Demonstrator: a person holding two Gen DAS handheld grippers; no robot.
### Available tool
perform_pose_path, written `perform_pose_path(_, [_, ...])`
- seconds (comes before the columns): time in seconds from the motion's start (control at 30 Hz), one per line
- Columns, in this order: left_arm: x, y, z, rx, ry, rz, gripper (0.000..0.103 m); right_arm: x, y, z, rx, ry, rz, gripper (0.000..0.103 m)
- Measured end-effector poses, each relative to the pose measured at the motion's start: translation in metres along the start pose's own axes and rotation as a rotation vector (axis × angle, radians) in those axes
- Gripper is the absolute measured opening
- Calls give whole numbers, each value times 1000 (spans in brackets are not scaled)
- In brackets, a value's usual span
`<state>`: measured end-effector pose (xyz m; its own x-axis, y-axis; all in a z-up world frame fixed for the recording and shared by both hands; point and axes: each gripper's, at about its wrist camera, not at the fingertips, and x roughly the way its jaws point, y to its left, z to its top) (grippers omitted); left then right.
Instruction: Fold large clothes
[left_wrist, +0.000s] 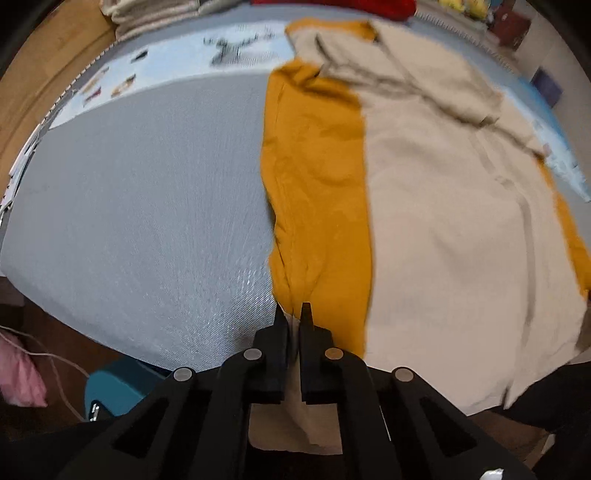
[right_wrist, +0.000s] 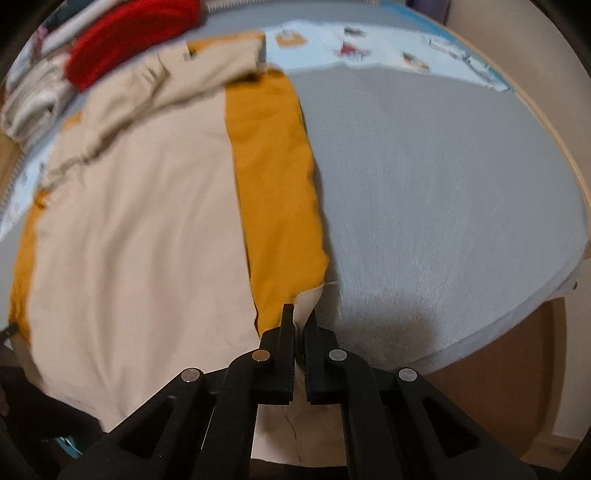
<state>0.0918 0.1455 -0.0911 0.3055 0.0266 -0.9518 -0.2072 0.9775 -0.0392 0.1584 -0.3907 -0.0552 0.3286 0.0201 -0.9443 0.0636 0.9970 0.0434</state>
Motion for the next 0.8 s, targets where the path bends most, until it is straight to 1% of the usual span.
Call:
perform_pose_path(0.07, [-22,1,-2,-14,-58,-40,3,-17,-1,8,3,-46,40,3])
perform_pose_path(0.17, [-54,0,-1,-19,-132,-101,2,-45,3,11,-10,-110,81,3])
perform_pose_path(0.2, [-61,2,2,-15,-150,-119,2,-59,2,10,-14,-132,96,3])
perform_pose_path(0.23, [-70,6,1,-10,-169,-144,2,-58,11,19,-17,-147,110,3])
perform_pose_path(0.3, [-89,6,-3,-3,-197,-184,2,-75,16,21,-23,-187,140,3])
perform_pose_path(0.33, [-97,6,-3,2,-208,-198,2,-90,18,20,-29,-216,161,3])
perform_pose_path(0.37, [-106,6,-6,9,-218,-214,2,-89,25,27,-30,-232,178,3])
perform_pose_path(0.47, [-131,13,-17,9,-231,-272,2,-114,30,26,-43,-278,213,3])
perform_pose_path(0.57, [-148,24,-30,11,-227,-302,2,-137,29,15,-57,-306,241,3])
perform_pose_path(0.67, [-163,38,-46,6,-208,-332,2,-156,18,-4,-31,-307,287,3])
perform_pose_path(0.8, [-182,50,-67,11,-184,-368,2,-177,1,-35,0,-311,315,3])
